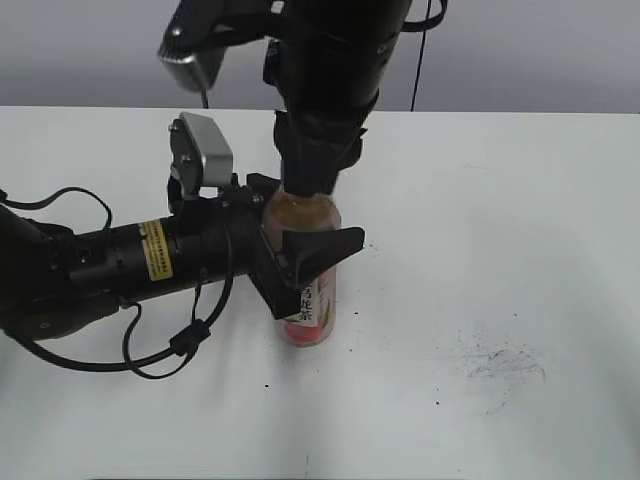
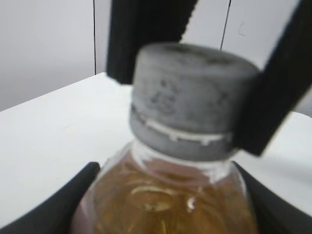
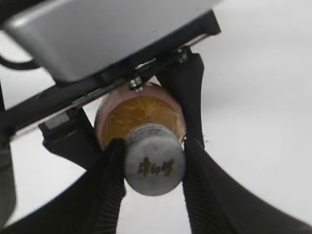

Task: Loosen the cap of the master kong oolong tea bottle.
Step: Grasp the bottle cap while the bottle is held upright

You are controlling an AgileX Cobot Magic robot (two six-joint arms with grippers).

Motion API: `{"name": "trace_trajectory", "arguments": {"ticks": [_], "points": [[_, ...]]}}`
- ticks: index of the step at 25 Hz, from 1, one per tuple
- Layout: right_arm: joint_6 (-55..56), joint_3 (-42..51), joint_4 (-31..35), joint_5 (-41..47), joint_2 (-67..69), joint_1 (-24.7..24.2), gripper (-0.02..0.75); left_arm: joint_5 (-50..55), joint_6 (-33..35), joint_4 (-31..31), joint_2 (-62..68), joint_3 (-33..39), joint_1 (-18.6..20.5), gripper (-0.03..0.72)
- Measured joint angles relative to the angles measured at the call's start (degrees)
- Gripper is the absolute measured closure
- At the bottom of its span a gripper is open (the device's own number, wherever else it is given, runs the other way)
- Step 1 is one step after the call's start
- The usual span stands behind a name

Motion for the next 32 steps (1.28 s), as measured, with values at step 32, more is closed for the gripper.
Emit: {"name": "trace_trajectory", "arguments": {"ticks": [32], "points": [[-63.94, 0.01, 6.42, 0.41, 0.01, -0.32, 0.282, -0.03, -0.03, -0.3, 0.0, 0.0, 0.0, 0.241]]}}
